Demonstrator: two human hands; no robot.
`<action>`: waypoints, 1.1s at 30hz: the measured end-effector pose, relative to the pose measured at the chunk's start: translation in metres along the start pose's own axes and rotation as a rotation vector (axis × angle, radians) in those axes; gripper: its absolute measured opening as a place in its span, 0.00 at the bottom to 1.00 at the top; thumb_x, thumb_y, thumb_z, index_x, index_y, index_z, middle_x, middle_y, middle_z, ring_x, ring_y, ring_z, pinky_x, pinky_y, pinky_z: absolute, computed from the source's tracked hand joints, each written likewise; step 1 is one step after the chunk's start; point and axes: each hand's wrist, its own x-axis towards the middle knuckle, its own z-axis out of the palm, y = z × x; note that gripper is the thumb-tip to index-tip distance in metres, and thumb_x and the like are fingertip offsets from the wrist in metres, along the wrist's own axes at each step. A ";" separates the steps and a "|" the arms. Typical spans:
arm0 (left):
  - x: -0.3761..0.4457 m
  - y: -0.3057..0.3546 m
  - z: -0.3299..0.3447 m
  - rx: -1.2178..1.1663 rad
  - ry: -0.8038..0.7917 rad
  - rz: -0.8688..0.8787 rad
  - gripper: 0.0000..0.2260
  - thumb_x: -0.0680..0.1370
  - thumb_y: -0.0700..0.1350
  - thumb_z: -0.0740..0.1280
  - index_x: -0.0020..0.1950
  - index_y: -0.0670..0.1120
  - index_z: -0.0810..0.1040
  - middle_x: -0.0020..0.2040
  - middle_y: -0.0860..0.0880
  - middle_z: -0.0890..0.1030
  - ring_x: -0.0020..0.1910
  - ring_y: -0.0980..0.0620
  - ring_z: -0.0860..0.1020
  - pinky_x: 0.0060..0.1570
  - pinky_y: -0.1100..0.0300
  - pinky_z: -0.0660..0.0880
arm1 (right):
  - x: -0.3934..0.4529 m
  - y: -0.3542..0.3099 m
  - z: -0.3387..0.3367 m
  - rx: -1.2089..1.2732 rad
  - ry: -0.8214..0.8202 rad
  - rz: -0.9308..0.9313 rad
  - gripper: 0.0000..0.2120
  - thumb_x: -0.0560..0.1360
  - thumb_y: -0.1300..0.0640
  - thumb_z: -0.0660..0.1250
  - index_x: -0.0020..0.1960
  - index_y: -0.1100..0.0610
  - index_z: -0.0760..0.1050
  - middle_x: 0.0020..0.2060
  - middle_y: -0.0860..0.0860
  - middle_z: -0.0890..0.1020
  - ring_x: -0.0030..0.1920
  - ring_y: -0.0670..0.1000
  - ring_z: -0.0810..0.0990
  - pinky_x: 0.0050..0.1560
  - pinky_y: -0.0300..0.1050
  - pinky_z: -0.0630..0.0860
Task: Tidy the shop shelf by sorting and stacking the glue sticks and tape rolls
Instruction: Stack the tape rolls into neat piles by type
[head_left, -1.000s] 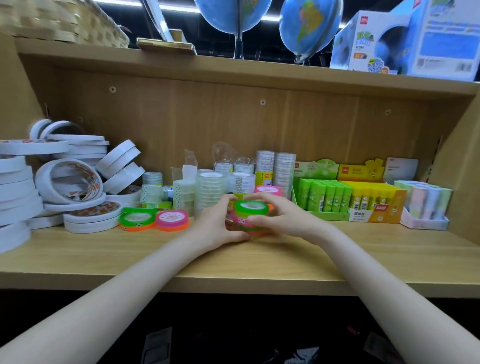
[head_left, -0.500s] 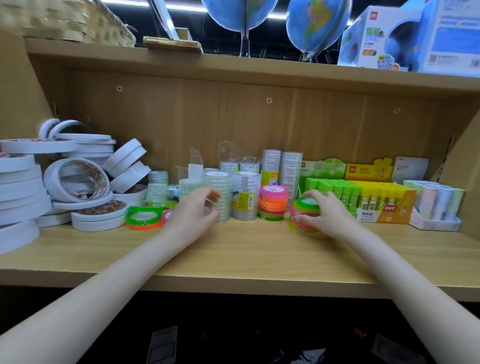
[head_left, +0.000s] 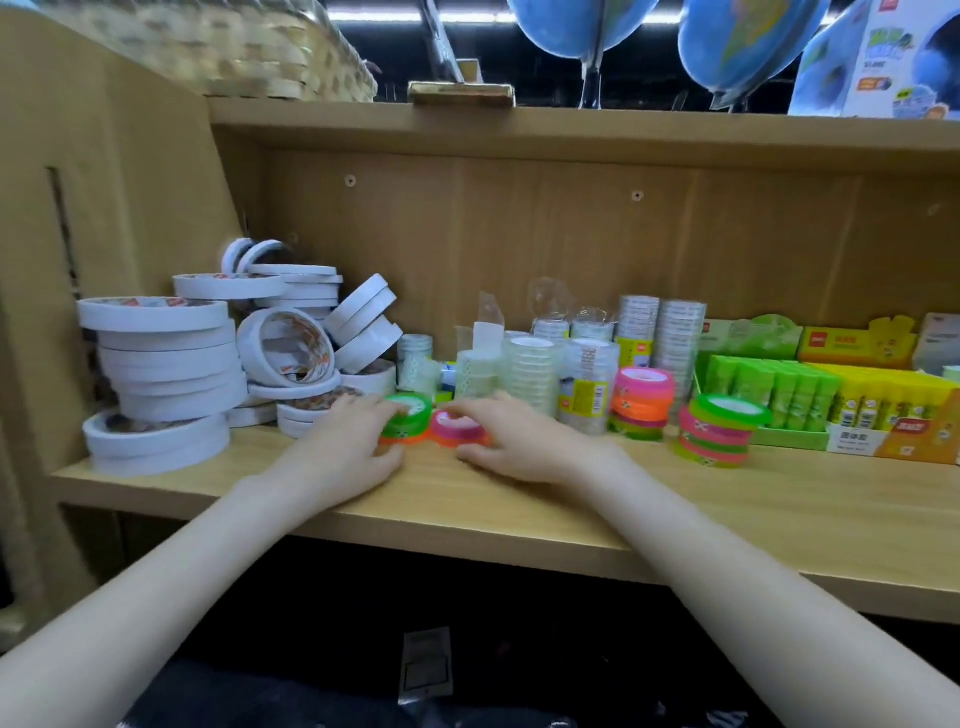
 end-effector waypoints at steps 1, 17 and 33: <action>-0.002 -0.003 -0.002 -0.042 0.023 0.035 0.19 0.76 0.49 0.64 0.67 0.48 0.69 0.63 0.50 0.72 0.64 0.49 0.65 0.65 0.57 0.63 | 0.003 -0.001 0.003 -0.017 -0.014 0.006 0.21 0.78 0.51 0.61 0.70 0.54 0.65 0.65 0.53 0.72 0.65 0.54 0.67 0.66 0.53 0.64; 0.011 0.052 0.002 -0.434 -0.080 0.169 0.13 0.70 0.49 0.74 0.42 0.50 0.70 0.46 0.54 0.76 0.49 0.53 0.72 0.42 0.64 0.65 | -0.088 0.037 -0.022 0.204 0.185 0.244 0.17 0.66 0.55 0.75 0.34 0.50 0.66 0.44 0.51 0.70 0.39 0.44 0.69 0.41 0.29 0.64; 0.052 0.127 0.027 -0.572 0.129 0.233 0.15 0.70 0.46 0.74 0.39 0.51 0.66 0.46 0.53 0.75 0.45 0.55 0.69 0.38 0.65 0.61 | -0.132 0.124 -0.060 0.163 0.369 0.521 0.27 0.67 0.58 0.75 0.62 0.51 0.68 0.56 0.48 0.65 0.54 0.48 0.68 0.51 0.37 0.63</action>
